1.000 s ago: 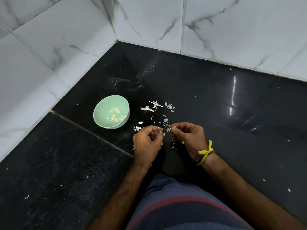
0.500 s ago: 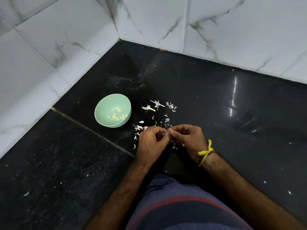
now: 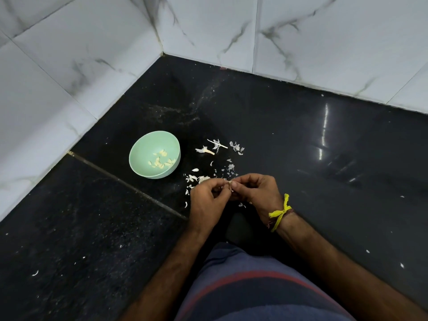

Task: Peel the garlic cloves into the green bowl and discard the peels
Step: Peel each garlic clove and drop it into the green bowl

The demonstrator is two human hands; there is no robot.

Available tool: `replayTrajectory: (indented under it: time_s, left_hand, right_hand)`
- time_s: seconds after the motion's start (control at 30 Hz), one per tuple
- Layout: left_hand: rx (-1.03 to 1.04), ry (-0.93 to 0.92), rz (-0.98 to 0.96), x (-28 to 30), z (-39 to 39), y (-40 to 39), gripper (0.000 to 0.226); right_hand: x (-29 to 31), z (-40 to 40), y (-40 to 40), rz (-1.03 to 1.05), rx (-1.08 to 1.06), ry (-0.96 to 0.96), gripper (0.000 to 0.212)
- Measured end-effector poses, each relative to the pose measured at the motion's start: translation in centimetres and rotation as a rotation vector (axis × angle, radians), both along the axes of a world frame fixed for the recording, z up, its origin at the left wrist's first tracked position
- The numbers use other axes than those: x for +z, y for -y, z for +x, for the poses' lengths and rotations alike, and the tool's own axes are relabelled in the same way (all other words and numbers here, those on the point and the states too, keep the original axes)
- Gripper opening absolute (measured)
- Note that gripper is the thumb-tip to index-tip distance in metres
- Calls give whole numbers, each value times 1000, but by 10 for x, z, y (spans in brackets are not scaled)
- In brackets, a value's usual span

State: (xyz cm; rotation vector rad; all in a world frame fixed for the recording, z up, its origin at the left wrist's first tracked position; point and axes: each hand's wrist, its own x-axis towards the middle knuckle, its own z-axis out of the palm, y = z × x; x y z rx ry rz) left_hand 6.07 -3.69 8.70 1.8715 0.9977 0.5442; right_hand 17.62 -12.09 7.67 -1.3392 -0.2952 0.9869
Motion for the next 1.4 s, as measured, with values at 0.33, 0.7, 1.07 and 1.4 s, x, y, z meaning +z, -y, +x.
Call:
replayTrajectory:
  time_s: [0.33,0.7,1.07,1.4]
  left_hand:
    - [20,105,-47,-2,-4,-1,4]
    - [27,288,-319,7,-3,3,6]
    - [16,237,-302,6,-7,1,5]
    - [15,321,-448,17,0,12,14]
  right_hand:
    - [-5,2,2,32,17,-126,18]
    - [-5,4,0,57,60,107,9]
    - [-2,11,7,131,150,163,10]
    - [0,16,11,221,217,-82,12]
